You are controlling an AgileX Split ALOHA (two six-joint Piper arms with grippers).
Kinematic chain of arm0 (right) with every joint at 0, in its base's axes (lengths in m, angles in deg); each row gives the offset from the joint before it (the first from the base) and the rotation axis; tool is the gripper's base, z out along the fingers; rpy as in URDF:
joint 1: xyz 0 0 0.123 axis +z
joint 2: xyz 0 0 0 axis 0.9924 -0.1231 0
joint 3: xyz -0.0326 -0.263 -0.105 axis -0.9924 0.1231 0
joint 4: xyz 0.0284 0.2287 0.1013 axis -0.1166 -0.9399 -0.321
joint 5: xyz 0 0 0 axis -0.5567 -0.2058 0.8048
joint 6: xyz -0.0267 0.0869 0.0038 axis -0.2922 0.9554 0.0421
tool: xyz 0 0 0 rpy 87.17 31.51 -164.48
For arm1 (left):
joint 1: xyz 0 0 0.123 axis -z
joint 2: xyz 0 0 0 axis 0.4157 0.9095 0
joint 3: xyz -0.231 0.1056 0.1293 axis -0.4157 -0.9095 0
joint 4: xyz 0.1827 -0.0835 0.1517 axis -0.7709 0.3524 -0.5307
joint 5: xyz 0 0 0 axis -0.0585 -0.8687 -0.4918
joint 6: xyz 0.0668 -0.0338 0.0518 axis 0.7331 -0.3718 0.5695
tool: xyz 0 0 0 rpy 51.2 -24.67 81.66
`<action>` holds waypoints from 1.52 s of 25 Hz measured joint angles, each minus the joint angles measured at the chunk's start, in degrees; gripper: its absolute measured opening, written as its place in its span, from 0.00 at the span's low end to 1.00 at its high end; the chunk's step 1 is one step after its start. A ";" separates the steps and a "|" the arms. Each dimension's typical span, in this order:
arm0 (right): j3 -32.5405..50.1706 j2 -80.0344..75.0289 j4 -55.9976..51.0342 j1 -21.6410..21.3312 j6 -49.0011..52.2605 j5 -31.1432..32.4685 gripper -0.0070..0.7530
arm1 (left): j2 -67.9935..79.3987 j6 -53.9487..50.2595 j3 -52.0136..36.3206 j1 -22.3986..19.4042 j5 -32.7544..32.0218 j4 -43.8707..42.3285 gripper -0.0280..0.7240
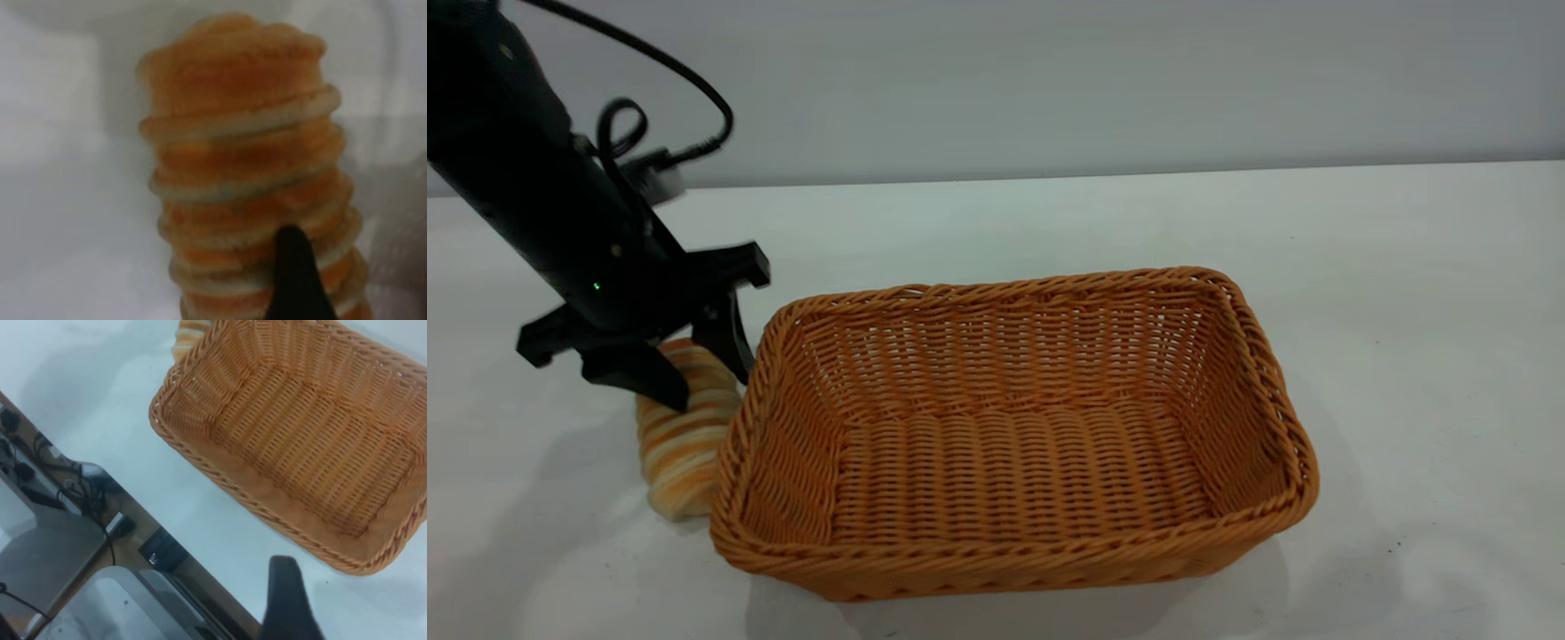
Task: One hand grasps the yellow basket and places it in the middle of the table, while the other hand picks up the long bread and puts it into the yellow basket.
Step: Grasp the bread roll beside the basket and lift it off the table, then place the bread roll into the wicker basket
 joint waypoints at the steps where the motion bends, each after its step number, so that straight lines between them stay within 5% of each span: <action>1: 0.00 0.11 0.00 0.00 0.00 0.00 0.68 | 0.70 0.56 0.35 0.00 -0.20 0.00 0.76; 8: 0.00 0.16 0.00 0.00 0.00 0.07 0.68 | 2.43 1.84 0.84 0.00 -0.22 -0.93 0.69; 15: 0.00 0.16 0.05 0.00 0.00 0.40 0.68 | 2.69 5.00 0.84 -0.05 0.28 -2.38 0.15; 17: 0.00 0.16 0.05 0.00 0.05 0.51 0.68 | 2.66 6.01 0.84 -0.05 0.28 -2.77 0.07; 32: 0.00 0.17 0.05 0.00 0.05 1.42 0.68 | -17.23 6.44 0.59 0.00 -8.82 -5.17 0.06; 38: 0.00 0.17 0.05 0.00 0.05 1.77 0.68 | -24.18 9.17 0.59 3.27 -9.78 0.94 0.06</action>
